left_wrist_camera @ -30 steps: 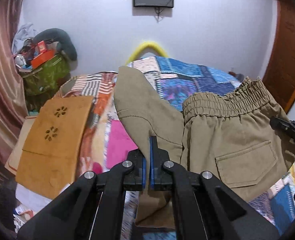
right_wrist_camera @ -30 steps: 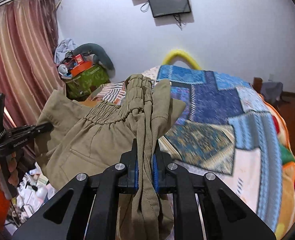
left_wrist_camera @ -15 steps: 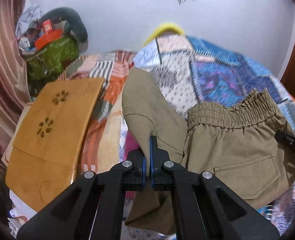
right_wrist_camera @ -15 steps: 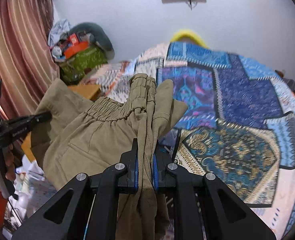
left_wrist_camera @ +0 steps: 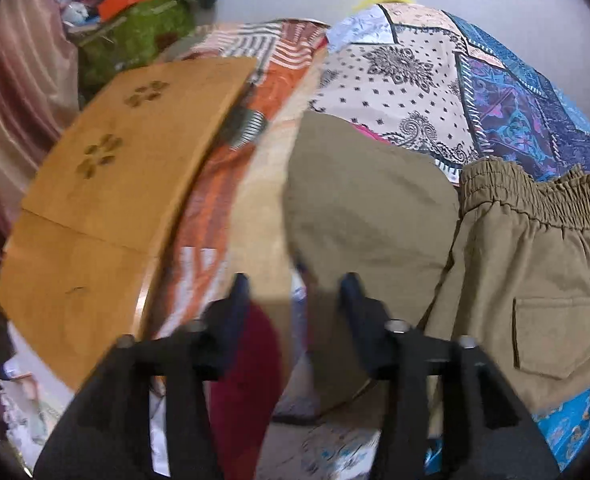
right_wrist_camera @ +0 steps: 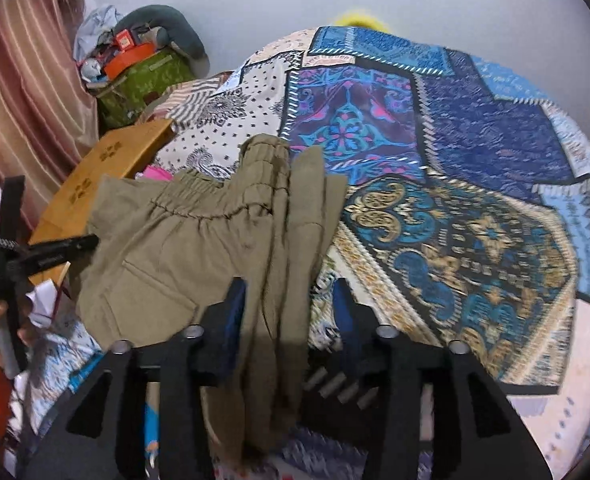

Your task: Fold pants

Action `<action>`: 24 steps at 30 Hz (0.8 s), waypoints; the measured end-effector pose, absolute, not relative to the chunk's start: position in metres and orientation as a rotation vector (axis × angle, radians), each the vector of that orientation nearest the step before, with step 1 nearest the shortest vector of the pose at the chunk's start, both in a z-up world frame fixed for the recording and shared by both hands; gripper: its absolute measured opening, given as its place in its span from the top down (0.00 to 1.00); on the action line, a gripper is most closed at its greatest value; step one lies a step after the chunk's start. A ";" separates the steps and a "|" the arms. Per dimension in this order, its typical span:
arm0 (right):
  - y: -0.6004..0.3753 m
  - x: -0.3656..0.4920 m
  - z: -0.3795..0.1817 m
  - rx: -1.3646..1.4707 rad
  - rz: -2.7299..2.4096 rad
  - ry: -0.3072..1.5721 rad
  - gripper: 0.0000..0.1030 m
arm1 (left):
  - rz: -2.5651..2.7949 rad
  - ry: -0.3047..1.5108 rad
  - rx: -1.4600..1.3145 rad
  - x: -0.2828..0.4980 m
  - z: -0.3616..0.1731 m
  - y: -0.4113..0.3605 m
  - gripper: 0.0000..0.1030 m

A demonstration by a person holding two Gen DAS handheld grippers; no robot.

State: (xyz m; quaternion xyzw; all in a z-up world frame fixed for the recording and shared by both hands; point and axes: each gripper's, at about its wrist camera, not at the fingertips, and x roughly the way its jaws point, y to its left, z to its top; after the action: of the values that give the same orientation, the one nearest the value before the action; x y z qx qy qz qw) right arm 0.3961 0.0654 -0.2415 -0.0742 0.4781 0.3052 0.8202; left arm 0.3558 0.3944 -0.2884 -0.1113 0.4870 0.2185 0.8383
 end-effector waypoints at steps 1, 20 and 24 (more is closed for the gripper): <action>0.065 0.398 -0.240 -0.166 0.646 1.021 0.52 | 0.457 1.026 -0.230 0.350 -0.283 0.392 0.49; 0.020 0.266 -0.052 -0.135 0.728 0.653 0.52 | 0.220 0.628 -0.065 0.192 -0.050 0.228 0.48; 0.005 0.216 -0.012 -0.110 0.761 0.527 0.52 | 0.187 0.518 -0.067 0.142 -0.014 0.194 0.48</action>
State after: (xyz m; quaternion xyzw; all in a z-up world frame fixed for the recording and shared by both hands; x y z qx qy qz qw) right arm 0.2157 0.0051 -0.0125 -0.0530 0.2539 0.3670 0.8933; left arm 0.1419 0.1940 -0.0142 -0.0332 0.2559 0.0924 0.9617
